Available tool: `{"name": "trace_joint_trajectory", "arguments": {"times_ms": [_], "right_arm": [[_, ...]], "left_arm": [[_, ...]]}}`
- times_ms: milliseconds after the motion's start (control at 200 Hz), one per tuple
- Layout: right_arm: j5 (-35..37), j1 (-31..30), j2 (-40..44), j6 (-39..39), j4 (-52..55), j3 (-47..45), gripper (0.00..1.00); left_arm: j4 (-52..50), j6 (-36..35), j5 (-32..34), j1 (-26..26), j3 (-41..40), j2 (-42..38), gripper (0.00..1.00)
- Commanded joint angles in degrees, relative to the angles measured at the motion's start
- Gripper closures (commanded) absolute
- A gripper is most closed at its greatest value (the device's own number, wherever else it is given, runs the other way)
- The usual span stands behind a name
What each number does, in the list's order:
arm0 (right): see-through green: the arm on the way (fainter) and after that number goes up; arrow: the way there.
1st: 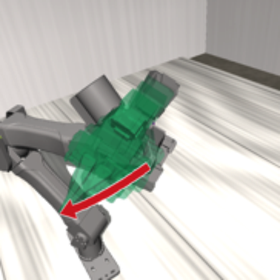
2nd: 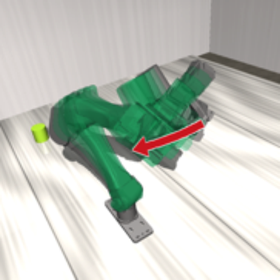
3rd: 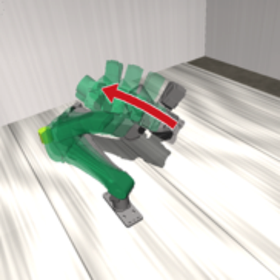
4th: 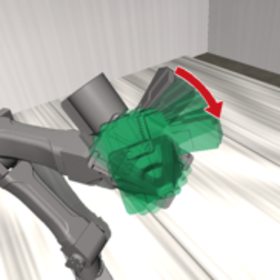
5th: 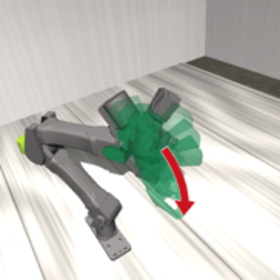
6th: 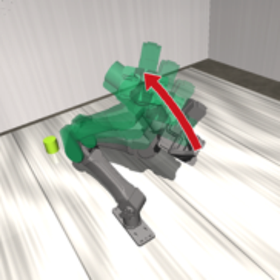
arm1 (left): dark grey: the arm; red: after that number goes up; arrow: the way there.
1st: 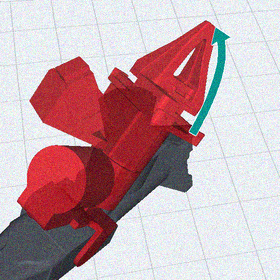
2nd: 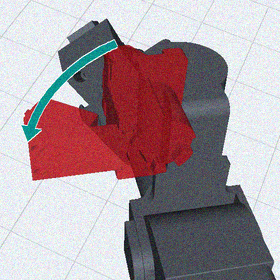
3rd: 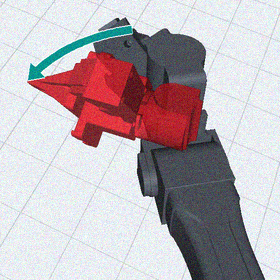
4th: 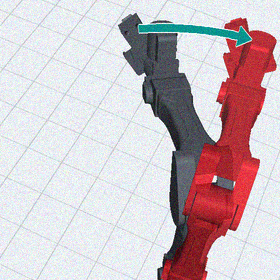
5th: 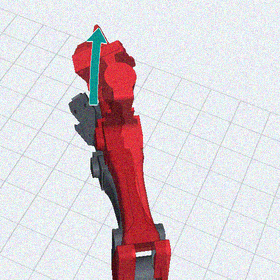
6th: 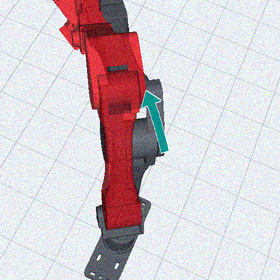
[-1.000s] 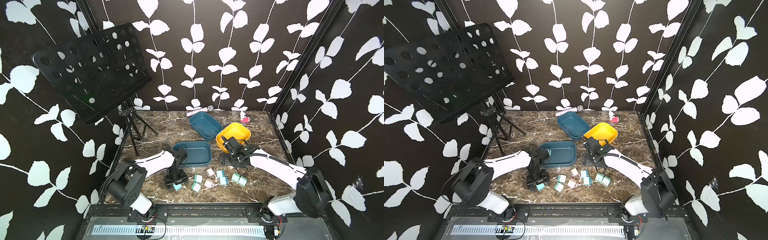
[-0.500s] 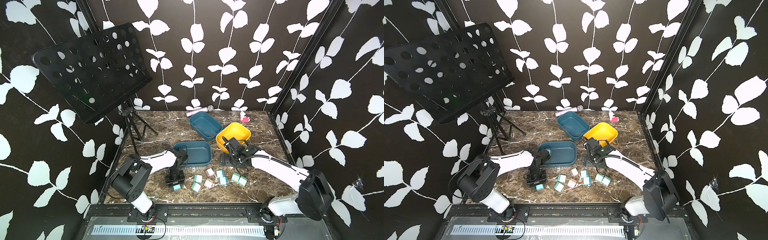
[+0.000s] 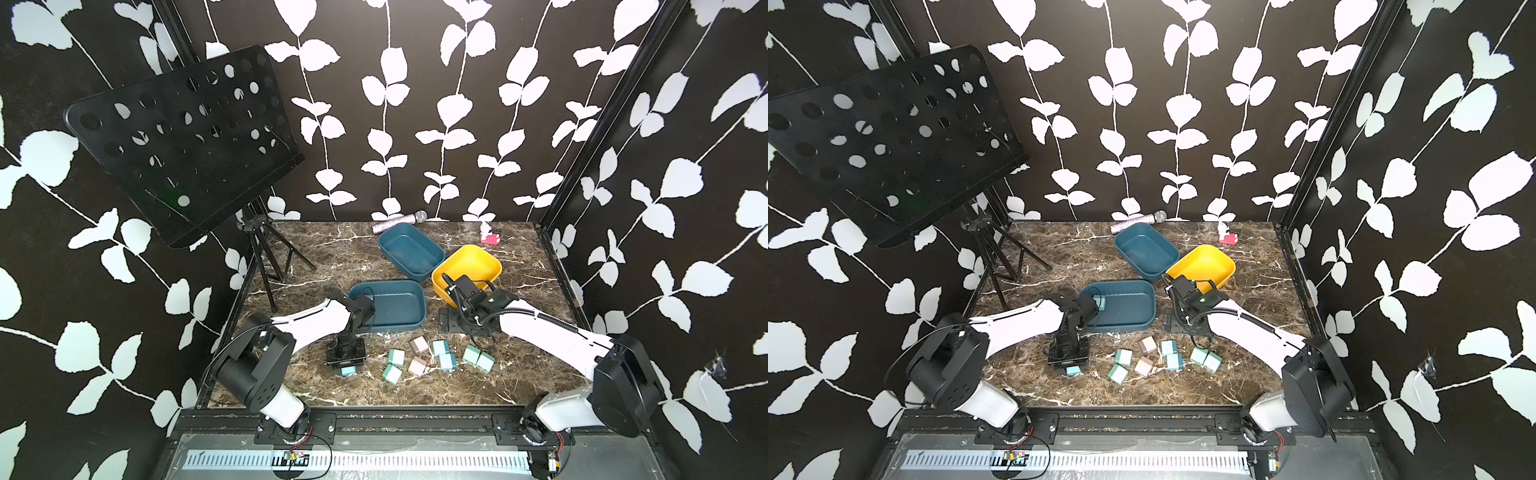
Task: Place the plugs by color into the storage box
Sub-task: Pick up the plug from the center of the board, then place the plug in the storage box.
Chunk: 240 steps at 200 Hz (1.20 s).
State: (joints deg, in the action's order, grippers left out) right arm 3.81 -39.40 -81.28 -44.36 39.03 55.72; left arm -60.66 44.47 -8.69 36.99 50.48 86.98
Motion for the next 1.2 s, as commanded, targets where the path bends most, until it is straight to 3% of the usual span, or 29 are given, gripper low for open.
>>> {"name": "trace_joint_trajectory", "arguments": {"times_ms": [0, 275, 775, 1196], "right_arm": [[0.58, -0.46, -0.01, -0.66, -1.02, 0.50, 0.01], [1.54, -0.50, 0.67, -0.95, -1.66, 0.53, 0.01], [5.69, -0.45, 5.45, -1.52, 1.50, 0.04, 0.01], [6.07, -0.48, 5.64, -1.39, 3.44, 0.33, 0.01]], "left_arm": [[-7.02, -2.28, 1.86, 0.14, 3.40, -4.92, 0.64], [-12.90, -5.41, 4.29, -0.08, 15.34, -4.32, 0.64], [-10.39, -15.14, 2.49, -3.03, 48.59, 26.14, 0.65], [-4.02, -14.87, 1.52, -3.95, 53.30, 38.53, 0.66]]}}
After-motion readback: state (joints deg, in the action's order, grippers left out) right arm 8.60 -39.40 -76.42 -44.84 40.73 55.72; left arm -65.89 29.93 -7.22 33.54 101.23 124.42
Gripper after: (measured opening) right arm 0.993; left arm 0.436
